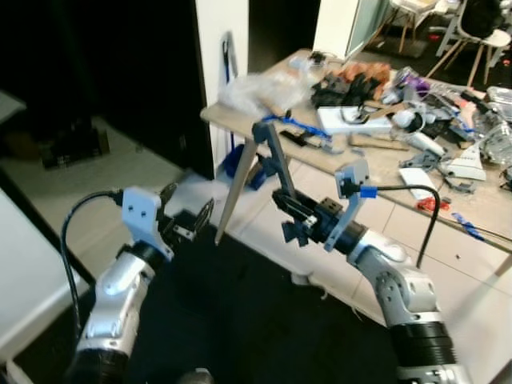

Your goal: Picking trash to rubbish bin

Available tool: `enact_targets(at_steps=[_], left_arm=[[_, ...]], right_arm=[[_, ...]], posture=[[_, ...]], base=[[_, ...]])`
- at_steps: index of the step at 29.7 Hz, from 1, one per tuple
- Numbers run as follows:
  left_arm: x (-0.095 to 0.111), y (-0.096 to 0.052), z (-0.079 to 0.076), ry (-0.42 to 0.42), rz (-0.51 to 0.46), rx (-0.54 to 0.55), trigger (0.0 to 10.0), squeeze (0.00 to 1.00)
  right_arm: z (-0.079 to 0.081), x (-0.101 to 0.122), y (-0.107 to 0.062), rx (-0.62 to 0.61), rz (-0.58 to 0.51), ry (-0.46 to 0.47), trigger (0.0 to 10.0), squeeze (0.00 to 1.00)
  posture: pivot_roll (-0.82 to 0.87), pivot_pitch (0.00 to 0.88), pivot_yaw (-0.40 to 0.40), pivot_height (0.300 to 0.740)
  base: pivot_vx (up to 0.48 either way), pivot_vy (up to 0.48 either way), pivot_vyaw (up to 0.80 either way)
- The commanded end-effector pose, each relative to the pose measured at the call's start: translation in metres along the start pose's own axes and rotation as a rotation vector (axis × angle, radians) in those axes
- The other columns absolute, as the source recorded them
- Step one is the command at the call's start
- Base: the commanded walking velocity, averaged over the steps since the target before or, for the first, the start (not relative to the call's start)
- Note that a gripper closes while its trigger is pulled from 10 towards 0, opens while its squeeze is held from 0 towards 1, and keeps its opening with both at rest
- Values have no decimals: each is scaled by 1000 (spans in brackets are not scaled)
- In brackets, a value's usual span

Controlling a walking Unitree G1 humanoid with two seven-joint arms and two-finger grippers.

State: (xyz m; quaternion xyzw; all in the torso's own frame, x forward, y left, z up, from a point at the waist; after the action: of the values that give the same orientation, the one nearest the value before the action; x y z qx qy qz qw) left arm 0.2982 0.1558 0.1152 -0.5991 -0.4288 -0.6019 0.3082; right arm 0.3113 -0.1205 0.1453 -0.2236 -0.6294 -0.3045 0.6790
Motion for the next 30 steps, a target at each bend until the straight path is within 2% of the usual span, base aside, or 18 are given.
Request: enact_targets(at_steps=[1,13,22,30], left_arm=[[-1,1,1,16,4,9,10000,0],[-1,2,0,29,0,8,10000,0],[-5,2,-5,-25,19,-38,10000,0],[-7,2,-6,-36,20,-48,10000,0]], right_arm=[[0,1,-1,2,1,-8,10000,0],[0,0,-1,12,6,-16,10000,0],[1,0,-1,18,9,-16,10000,0],[2,-1,-1,22,12,-16,10000,0]], posture=[[20,0,3,740],[19,0,3,740],[20,0,2,740],[19,0,2,740]], base=[[0,0,788],[0,0,788],[0,0,788],[0,0,788]])
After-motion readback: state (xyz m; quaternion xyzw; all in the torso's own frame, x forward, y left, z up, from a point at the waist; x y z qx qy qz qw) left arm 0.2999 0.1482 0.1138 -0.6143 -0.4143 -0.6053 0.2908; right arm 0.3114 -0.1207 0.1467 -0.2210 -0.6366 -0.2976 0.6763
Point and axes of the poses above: a point about 5 cm out from each wrist's last joint towards the gripper, its own y axis pointing out of the wrist towards the gripper, its own x axis along the axis of the wrist's last joint, z = x × y, the point moved 2 cm from there along y, pointing out of the wrist towards the gripper, and after that the axes turned 6 degrees about -y, right-handed, at the moved point
